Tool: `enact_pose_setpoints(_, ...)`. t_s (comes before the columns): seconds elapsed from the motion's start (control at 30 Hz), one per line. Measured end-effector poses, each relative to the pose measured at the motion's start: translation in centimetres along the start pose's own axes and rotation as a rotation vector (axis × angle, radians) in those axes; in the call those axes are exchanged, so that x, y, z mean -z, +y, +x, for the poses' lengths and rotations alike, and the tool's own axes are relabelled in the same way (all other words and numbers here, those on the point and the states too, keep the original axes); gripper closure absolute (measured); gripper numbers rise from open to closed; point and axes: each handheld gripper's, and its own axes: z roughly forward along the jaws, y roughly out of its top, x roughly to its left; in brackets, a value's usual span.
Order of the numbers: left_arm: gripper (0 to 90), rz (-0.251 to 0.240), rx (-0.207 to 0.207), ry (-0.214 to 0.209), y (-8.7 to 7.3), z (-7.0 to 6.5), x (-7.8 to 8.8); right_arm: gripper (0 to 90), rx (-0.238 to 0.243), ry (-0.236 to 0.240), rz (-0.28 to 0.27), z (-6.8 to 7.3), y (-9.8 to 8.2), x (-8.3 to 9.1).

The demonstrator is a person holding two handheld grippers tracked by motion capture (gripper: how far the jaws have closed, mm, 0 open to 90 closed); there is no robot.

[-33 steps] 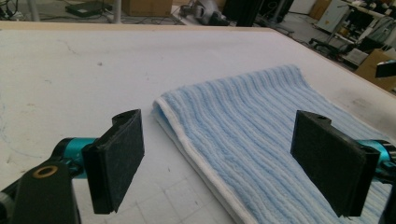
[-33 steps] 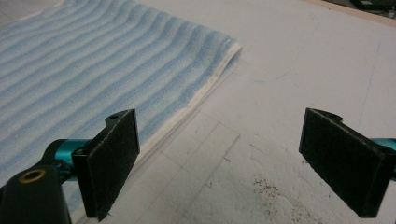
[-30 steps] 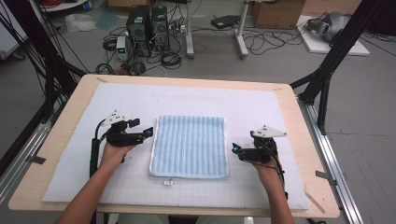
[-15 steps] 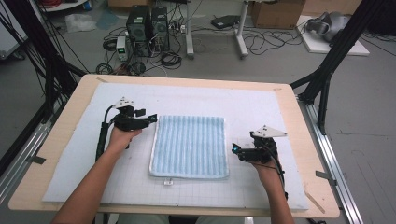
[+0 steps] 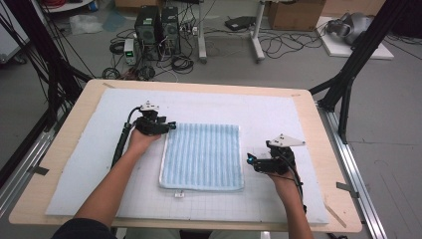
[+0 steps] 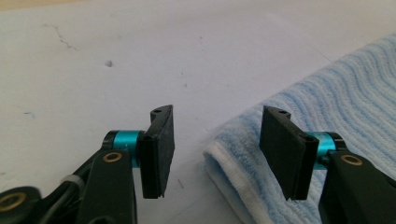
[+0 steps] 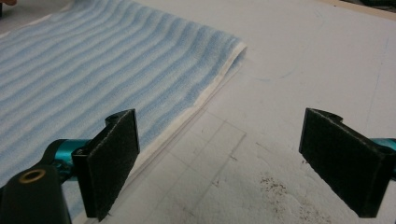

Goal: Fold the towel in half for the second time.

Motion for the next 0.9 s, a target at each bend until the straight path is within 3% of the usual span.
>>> enact_pose_setpoints(0.13, 55.9, 0.038, -0.046, 0.005, 0.0, -0.4, -0.4, 11.4, -0.002, -0.002, 0.005, 0.0, 0.0, 0.0)
enact_pose_setpoints(0.4, 83.2, 0.046, -0.069, -0.008, -0.1, -0.6, -0.4, 11.4, 0.009, -0.001, 0.022, 0.2, -0.1, -0.4)
enact_pose_setpoints(0.73, 85.9, 0.046, -0.049, -0.011, -0.1, -0.4, -0.5, 11.3, -0.013, -0.009, 0.003, 0.3, 1.4, -1.8)
enact_pose_setpoints(0.9, 86.0, 0.044, -0.042, -0.014, -0.1, -0.4, -0.5, 11.3, -0.019, 0.010, 0.050, -0.5, 3.0, -4.4)
